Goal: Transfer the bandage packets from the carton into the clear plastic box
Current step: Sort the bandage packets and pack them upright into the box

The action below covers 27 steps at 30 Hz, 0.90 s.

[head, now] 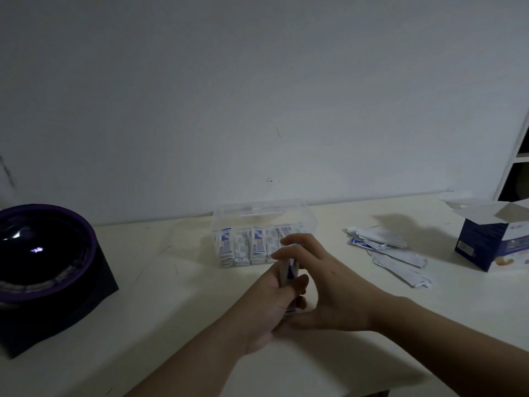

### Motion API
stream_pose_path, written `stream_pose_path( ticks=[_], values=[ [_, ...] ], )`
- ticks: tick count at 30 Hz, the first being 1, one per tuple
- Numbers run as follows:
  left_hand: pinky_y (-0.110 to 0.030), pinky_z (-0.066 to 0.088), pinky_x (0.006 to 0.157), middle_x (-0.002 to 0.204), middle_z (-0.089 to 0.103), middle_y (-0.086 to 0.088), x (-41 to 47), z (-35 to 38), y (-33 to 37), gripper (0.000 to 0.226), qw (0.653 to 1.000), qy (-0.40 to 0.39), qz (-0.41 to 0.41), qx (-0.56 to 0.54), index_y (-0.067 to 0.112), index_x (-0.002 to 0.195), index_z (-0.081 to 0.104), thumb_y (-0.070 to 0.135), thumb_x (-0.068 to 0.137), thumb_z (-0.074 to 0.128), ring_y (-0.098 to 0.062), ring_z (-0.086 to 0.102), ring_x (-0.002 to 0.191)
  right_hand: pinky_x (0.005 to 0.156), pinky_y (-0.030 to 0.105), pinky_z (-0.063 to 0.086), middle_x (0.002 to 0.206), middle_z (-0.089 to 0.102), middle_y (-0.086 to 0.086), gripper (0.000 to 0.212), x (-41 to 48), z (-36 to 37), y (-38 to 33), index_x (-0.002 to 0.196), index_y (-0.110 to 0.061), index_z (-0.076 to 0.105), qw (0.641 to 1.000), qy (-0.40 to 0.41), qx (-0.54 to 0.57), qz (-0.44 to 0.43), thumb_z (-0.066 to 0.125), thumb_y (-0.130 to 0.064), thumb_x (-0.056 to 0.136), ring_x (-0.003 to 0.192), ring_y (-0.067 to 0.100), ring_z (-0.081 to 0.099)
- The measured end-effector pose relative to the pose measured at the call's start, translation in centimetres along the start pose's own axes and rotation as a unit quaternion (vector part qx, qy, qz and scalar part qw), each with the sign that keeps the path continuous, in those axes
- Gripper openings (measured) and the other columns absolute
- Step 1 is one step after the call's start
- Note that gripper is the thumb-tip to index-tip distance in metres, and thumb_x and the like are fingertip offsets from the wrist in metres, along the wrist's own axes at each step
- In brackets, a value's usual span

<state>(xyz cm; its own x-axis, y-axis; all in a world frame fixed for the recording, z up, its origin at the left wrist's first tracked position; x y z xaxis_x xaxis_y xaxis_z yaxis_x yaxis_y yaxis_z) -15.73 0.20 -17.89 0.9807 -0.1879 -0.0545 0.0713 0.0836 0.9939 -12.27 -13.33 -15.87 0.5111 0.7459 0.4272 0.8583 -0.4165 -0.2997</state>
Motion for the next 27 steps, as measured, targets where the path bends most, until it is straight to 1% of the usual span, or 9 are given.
stream_pose_path(
  ticks=[5, 7, 9, 13, 17, 20, 22, 24, 27],
  values=[
    [-0.019, 0.033, 0.051, 0.069, 0.046, 0.003, -0.2, 0.0, 0.4, 0.01, 1.0, 0.013, 0.012, 0.02, 0.015, 0.088, 0.057, 0.015, 0.096, 0.05, -0.007, 0.041, 0.058, 0.094, 0.018, 0.043, 0.138, 0.032, -0.012, 0.075, -0.2, -0.6, -0.6, 0.14, -0.032, 0.034, 1.0, 0.014, 0.026, -0.01, 0.067, -0.046, 0.075, 0.118, 0.003, 0.045],
    [-0.017, 0.03, 0.048, 0.064, 0.042, 0.006, -0.1, -0.1, 1.0, 0.011, 1.0, 0.006, 0.02, 0.02, 0.017, 0.088, 0.058, 0.015, 0.096, 0.05, -0.005, 0.035, 0.053, 0.094, 0.016, 0.043, 0.133, 0.042, -0.012, 0.066, 0.2, -1.3, -0.6, 0.14, -0.029, 0.036, 0.988, 0.067, 0.131, 0.041, 0.065, -0.036, 0.082, 0.116, 0.002, 0.048],
    [-0.015, 0.028, 0.044, 0.062, 0.042, 0.007, -0.1, -0.4, 1.8, 0.005, 0.999, -0.001, 0.034, 0.014, 0.017, 0.094, 0.055, 0.016, 0.096, 0.051, -0.004, 0.033, 0.051, 0.084, 0.019, 0.047, 0.12, 0.053, -0.012, 0.047, 0.7, -2.3, -0.4, 0.133, -0.031, 0.044, 0.959, 0.115, 0.225, 0.126, 0.06, -0.022, 0.089, 0.1, -0.001, 0.054],
    [-0.016, 0.032, 0.046, 0.07, 0.046, 0.004, 0.0, -2.0, 3.5, 0.012, 0.994, -0.002, 0.073, 0.087, 0.023, 0.103, 0.054, 0.018, 0.093, 0.057, -0.006, 0.037, 0.057, 0.07, 0.025, 0.042, 0.085, 0.065, -0.007, 0.018, 2.2, -2.7, -0.4, 0.098, -0.018, 0.068, 0.929, 0.013, 0.313, 0.196, 0.051, -0.014, 0.094, 0.071, 0.004, 0.052],
    [-0.018, 0.034, 0.048, 0.083, 0.054, -0.004, -0.4, -3.9, 5.6, 0.031, 0.983, -0.035, 0.075, 0.163, 0.022, 0.105, 0.055, 0.017, 0.079, 0.072, -0.014, 0.04, 0.069, 0.076, 0.036, 0.048, 0.091, 0.069, -0.001, 0.018, 4.2, -2.5, -1.4, 0.1, -0.017, 0.069, 0.928, -0.018, 0.331, 0.171, 0.051, -0.017, 0.095, 0.079, 0.02, 0.058],
    [-0.017, 0.033, 0.046, 0.072, 0.054, 0.006, -0.7, -5.0, 7.6, 0.033, 0.984, -0.045, 0.081, 0.153, 0.026, 0.098, 0.055, 0.012, 0.073, 0.073, -0.008, 0.041, 0.06, 0.093, 0.046, 0.05, 0.102, 0.07, 0.007, 0.019, 6.7, -2.7, -2.5, 0.107, -0.013, 0.067, 0.936, -0.014, 0.301, 0.182, 0.054, -0.019, 0.094, 0.098, 0.03, 0.063],
    [-0.016, 0.034, 0.044, 0.066, 0.054, 0.01, -0.6, -5.8, 8.9, 0.033, 0.984, -0.041, 0.088, 0.152, 0.025, 0.096, 0.055, 0.006, 0.075, 0.072, -0.004, 0.043, 0.054, 0.09, 0.043, 0.052, 0.097, 0.07, 0.007, 0.016, 8.2, -3.2, -3.3, 0.102, -0.013, 0.067, 0.949, 0.006, 0.261, 0.174, 0.055, -0.02, 0.093, 0.092, 0.025, 0.065],
    [-0.015, 0.033, 0.043, 0.065, 0.054, 0.008, -0.5, -6.9, 10.3, 0.032, 0.985, -0.039, 0.1, 0.135, 0.022, 0.098, 0.054, -0.001, 0.08, 0.068, -0.004, 0.043, 0.054, 0.078, 0.031, 0.054, 0.087, 0.068, 0.0, 0.01, 9.8, -3.8, -4.2, 0.094, -0.02, 0.065, 0.958, 0.028, 0.239, 0.154, 0.055, -0.021, 0.093, 0.081, 0.015, 0.065],
    [-0.014, 0.033, 0.042, 0.063, 0.056, 0.01, -0.1, -8.2, 11.6, 0.033, 0.984, -0.036, 0.125, 0.126, 0.025, 0.096, 0.055, -0.005, 0.082, 0.061, -0.003, 0.048, 0.055, 0.061, 0.013, 0.044, 0.075, 0.063, -0.013, 0.009, 11.7, -4.6, -5.5, 0.088, -0.027, 0.062, 0.965, 0.044, 0.22, 0.136, 0.055, -0.023, 0.093, 0.063, -0.002, 0.058]
  ],
)
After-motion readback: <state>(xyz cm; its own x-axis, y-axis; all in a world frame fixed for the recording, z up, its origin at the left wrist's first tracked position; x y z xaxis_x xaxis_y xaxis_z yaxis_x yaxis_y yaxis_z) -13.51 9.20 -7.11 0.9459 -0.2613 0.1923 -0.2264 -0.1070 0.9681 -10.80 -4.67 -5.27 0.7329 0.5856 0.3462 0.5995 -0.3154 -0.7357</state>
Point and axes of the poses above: each hand's wrist, its own x-axis towards the middle knuckle, its own z-axis out of the palm, y = z × x, the point moved 1 cm from there along x, towards the middle knuckle
